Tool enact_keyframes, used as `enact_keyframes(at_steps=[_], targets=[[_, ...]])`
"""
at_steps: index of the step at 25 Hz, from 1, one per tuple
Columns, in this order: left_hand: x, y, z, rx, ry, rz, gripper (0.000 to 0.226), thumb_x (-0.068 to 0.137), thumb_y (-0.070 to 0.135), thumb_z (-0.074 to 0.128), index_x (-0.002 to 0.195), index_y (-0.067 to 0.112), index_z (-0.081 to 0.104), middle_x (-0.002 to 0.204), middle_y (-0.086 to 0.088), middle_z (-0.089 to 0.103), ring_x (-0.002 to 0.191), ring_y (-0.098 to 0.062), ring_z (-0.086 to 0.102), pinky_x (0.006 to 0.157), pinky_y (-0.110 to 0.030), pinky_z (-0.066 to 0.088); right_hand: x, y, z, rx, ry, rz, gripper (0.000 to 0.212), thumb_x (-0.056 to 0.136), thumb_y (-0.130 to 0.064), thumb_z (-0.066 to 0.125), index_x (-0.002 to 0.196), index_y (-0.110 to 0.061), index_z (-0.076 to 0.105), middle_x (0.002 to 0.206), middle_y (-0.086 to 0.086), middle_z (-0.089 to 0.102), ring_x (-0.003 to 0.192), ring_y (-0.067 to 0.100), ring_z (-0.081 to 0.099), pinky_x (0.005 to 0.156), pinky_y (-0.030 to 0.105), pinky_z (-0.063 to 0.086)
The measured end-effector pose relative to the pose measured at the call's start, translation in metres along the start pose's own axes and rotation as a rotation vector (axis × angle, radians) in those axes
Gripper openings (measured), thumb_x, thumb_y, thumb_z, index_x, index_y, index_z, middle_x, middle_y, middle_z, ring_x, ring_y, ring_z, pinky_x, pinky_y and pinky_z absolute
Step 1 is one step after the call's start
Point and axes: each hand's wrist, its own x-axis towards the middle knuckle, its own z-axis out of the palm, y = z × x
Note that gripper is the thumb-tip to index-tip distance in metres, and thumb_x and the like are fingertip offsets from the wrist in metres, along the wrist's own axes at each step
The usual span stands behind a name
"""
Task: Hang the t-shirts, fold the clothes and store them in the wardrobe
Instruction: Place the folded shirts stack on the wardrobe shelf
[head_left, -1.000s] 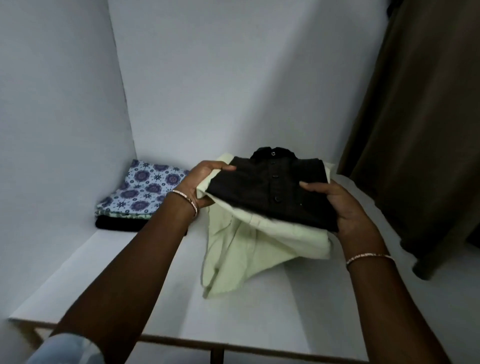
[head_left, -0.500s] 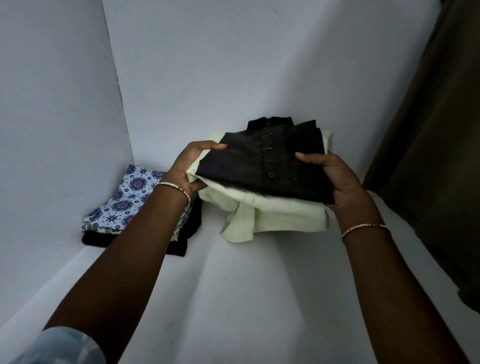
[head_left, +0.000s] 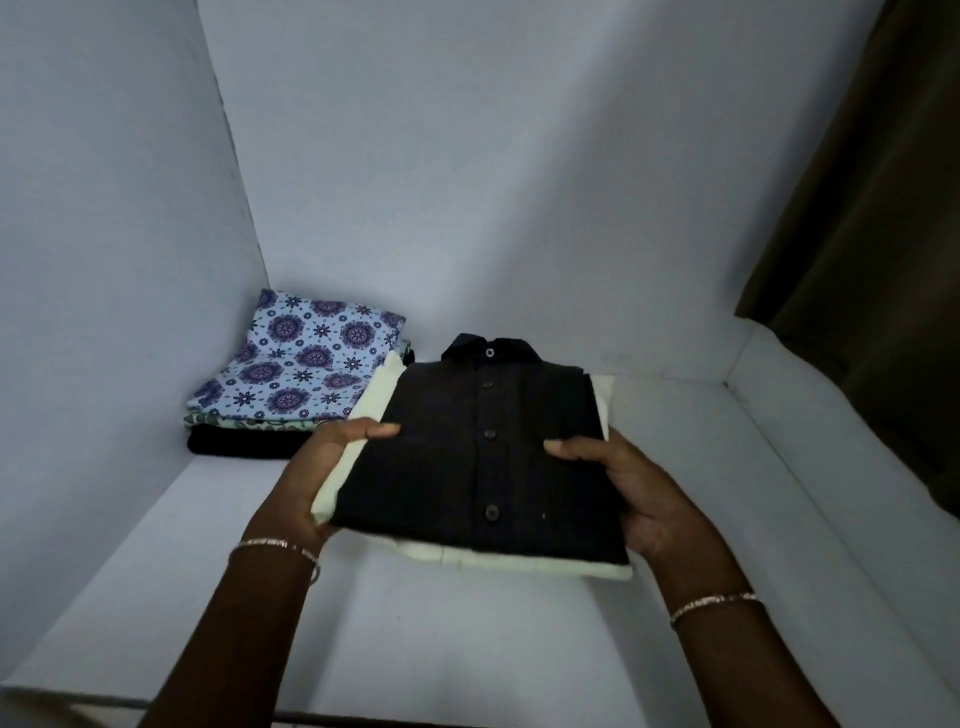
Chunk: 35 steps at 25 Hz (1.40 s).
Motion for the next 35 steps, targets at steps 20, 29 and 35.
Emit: enact_keyframes(at_steps=[20, 29, 35], targets=[[-0.028, -0.048, -0.067, 0.807, 0.222, 0.046, 0.065, 0.084, 0.016, 0.077, 0.142, 0.017, 0.047, 0.125, -0.017, 0.063, 0.11, -0.036, 0.061, 0.094, -0.044, 0.051, 0.005, 0.025, 0.021, -0.166, 0.068, -0.33, 0.062, 0.075, 0.021, 0.054, 0.124, -0.014, 0.066, 0.114, 0.011, 0.074, 0.101, 0.027, 0.071, 0.085, 0.034, 0.058], [-0.02, -0.043, 0.044, 0.223, -0.016, 0.379, 0.091, 0.067, 0.058, 0.081, 0.145, 0.036, 0.041, 0.137, 0.005, 0.06, 0.12, -0.019, 0.063, 0.105, -0.049, 0.047, 0.017, 0.041, 0.069, -0.603, -0.168, -0.579, 0.054, 0.055, -0.003, 0.063, 0.108, -0.007, 0.066, 0.105, 0.01, 0.066, 0.099, 0.014, 0.063, 0.078, 0.026, 0.049], [-0.017, -0.056, 0.057, 0.284, 0.224, 0.489, 0.111, 0.065, 0.045, 0.073, 0.155, 0.04, 0.009, 0.152, 0.006, 0.041, 0.132, -0.012, 0.049, 0.113, -0.042, 0.04, 0.009, 0.036, 0.061, -0.125, -0.412, -0.38, 0.014, 0.064, -0.012, 0.065, 0.074, -0.005, 0.072, 0.083, 0.007, 0.069, 0.089, 0.021, 0.065, 0.086, 0.03, 0.048]])
